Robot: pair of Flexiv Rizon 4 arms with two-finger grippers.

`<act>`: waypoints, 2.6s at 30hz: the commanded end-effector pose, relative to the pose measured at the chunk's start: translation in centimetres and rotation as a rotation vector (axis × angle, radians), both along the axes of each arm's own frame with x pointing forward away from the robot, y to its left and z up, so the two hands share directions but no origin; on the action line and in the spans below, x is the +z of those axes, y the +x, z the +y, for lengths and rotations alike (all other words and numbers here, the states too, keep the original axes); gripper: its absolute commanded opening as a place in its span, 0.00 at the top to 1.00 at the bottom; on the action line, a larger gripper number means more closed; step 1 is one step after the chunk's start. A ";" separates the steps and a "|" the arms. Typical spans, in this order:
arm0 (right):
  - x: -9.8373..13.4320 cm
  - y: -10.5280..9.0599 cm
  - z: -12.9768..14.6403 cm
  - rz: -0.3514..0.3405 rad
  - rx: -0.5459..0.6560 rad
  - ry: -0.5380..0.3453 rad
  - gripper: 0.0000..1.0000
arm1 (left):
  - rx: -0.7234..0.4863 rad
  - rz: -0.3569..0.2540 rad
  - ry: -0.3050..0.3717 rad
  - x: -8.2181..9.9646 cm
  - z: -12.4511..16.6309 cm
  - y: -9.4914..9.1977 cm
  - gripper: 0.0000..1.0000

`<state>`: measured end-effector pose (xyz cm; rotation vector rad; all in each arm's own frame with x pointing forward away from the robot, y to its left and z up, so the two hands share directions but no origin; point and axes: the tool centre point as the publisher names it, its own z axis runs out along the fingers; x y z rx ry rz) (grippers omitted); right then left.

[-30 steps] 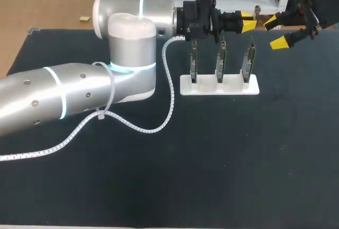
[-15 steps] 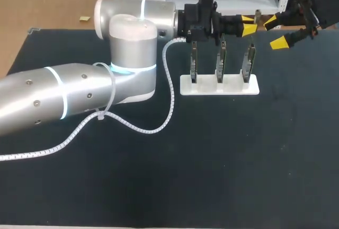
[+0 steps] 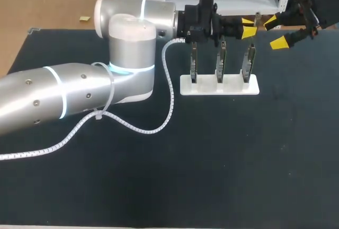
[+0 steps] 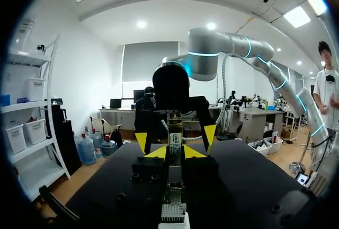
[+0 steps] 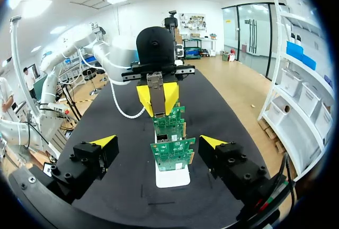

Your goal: Pick up the optical module with the left hand, and insert it into the network port with the right hand.

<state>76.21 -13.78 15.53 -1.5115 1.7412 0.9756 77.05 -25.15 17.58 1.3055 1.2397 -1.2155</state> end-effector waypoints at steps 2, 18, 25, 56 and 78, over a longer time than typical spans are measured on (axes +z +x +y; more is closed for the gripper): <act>0.0 -0.1 0.0 -0.002 -0.001 0.000 0.00 | -0.011 0.001 0.003 0.0 -0.2 0.5 1.00; 0.0 -0.1 0.0 -0.002 -0.001 0.000 0.00 | 0.001 0.022 0.006 -0.4 -0.3 0.3 1.00; 0.0 -0.1 0.0 -0.002 -0.001 0.000 0.00 | 0.002 0.030 0.015 -0.6 -0.3 -0.1 1.00; 0.0 -0.1 0.0 -0.002 -0.001 0.000 0.00 | 0.003 0.034 0.029 -1.2 -0.3 -0.8 1.00; 2.0 0.8 -0.7 -0.068 -0.044 0.020 0.00 | 0.019 0.042 0.044 -1.3 -0.2 -0.9 1.00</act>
